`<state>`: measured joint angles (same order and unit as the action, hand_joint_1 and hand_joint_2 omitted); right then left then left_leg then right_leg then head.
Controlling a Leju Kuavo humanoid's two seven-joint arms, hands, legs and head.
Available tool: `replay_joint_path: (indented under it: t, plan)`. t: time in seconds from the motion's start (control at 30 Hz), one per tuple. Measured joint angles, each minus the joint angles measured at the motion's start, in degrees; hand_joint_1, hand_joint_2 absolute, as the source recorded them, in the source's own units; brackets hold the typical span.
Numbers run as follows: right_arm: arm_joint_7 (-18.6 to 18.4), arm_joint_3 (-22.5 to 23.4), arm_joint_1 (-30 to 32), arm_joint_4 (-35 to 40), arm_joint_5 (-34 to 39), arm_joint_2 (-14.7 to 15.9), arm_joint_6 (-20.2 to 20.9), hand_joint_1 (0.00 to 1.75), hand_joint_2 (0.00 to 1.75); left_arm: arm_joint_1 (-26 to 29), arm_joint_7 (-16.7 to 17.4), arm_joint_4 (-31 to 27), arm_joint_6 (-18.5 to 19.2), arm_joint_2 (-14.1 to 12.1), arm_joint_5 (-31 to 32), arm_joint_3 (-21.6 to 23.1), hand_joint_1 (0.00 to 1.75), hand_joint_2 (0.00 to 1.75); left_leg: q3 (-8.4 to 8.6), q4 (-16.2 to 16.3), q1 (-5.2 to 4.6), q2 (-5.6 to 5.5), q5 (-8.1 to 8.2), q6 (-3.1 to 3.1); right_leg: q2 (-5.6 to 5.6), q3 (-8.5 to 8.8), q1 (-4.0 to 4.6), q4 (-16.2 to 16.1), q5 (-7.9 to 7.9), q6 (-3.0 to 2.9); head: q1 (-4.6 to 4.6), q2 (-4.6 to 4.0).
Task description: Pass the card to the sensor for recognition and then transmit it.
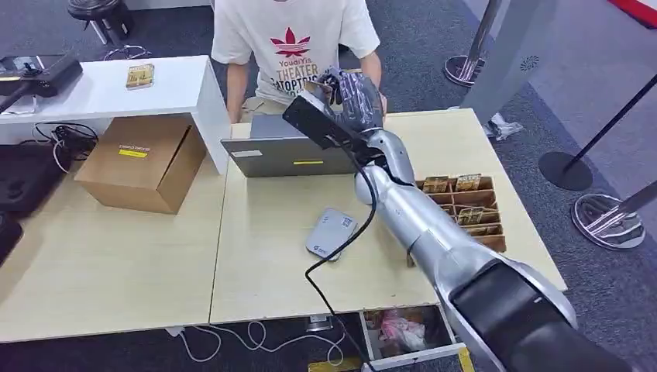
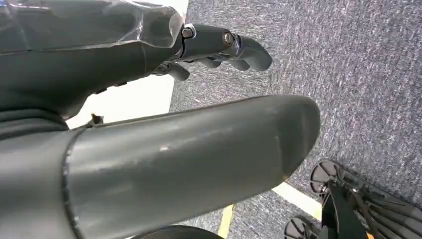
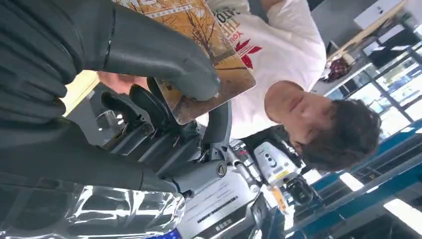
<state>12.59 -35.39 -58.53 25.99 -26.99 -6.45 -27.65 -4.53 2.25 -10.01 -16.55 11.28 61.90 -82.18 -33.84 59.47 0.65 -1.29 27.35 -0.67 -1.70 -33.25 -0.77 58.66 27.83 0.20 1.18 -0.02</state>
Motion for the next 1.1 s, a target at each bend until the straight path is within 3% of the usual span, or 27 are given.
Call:
replay_joint_path:
  t: [1.1]
  plan:
    - [-2.9, 0.5, -1.1, -4.4, -3.5, -2.2, -3.0, 1.75, 1.75, 0.1, -0.1, 0.0, 0.5, -0.3, -0.1, 0.0, 0.00, 0.00, 0.00, 0.0, 0.00, 0.01, 0.00, 0.00, -0.01, 0.00, 0.00, 0.0, 0.00, 0.00, 0.00, 0.00]
